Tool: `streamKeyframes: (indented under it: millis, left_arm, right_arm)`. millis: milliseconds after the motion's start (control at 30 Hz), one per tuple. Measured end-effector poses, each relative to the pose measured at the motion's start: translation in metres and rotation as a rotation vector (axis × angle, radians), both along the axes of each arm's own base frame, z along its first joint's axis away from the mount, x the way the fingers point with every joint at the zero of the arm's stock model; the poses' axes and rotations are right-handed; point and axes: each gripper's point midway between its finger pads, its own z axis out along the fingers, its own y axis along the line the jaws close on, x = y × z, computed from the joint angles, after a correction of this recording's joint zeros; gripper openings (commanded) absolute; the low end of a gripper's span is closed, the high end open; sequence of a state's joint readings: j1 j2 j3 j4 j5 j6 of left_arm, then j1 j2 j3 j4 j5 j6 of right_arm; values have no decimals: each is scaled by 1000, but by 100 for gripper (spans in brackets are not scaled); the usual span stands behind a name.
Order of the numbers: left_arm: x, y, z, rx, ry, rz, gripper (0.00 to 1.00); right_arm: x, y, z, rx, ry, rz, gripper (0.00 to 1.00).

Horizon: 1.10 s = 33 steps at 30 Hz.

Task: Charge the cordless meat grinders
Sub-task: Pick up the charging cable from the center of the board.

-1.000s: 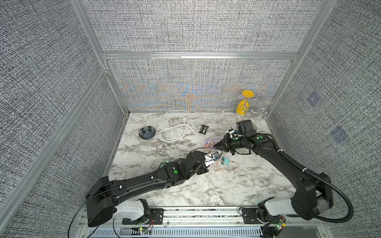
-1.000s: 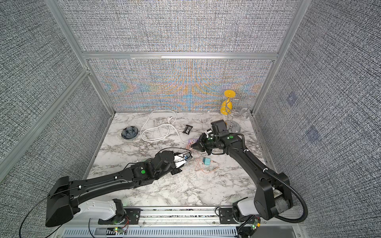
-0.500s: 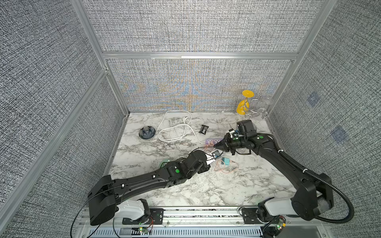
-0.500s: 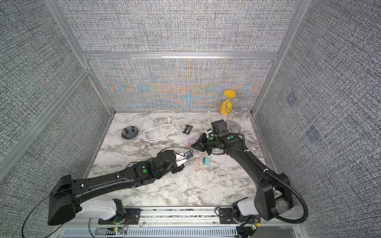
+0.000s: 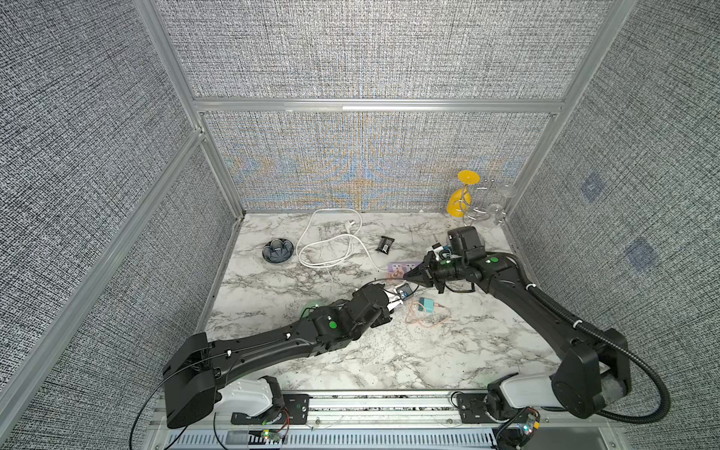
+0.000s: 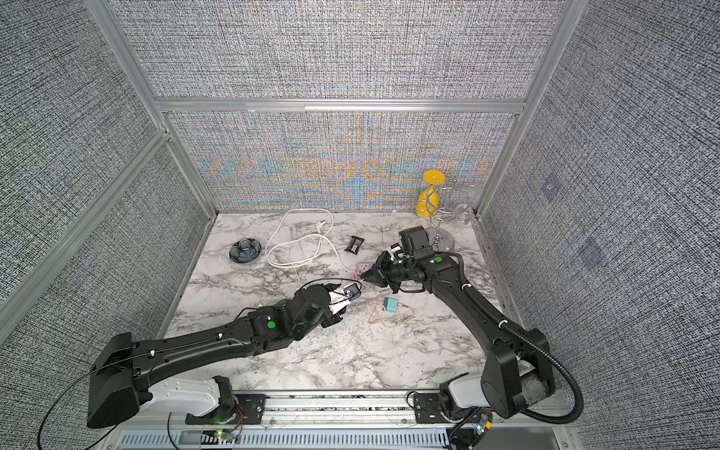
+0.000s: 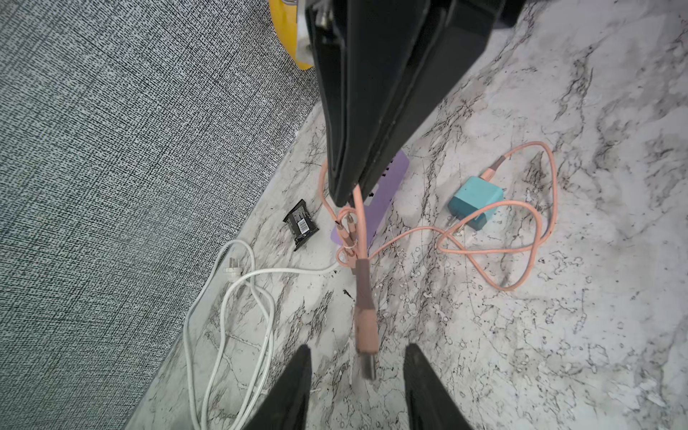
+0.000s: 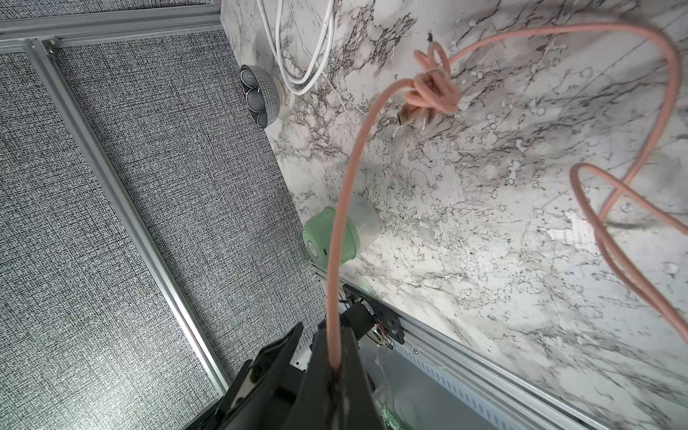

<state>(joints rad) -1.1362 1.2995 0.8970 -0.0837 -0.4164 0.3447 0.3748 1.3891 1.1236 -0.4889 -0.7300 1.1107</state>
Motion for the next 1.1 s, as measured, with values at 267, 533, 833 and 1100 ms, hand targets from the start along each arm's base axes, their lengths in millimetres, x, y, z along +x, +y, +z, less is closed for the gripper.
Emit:
streamKeyframes:
  millis: [267, 533, 833, 1100]
  left_arm:
    - [0, -1, -4, 12, 3, -2, 23]
    - [1, -2, -7, 14, 8, 5, 46]
    - [4, -8, -6, 16, 6, 3, 30]
    - [4, -9, -7, 19, 13, 1, 3]
  right_arm:
    - [-1, 0, -3, -2, 6, 1, 0]
    - [-2, -1, -3, -1, 8, 2, 0]
    - [-4, -1, -4, 2, 10, -2, 0]
    - [-5, -1, -5, 6, 11, 0, 0]
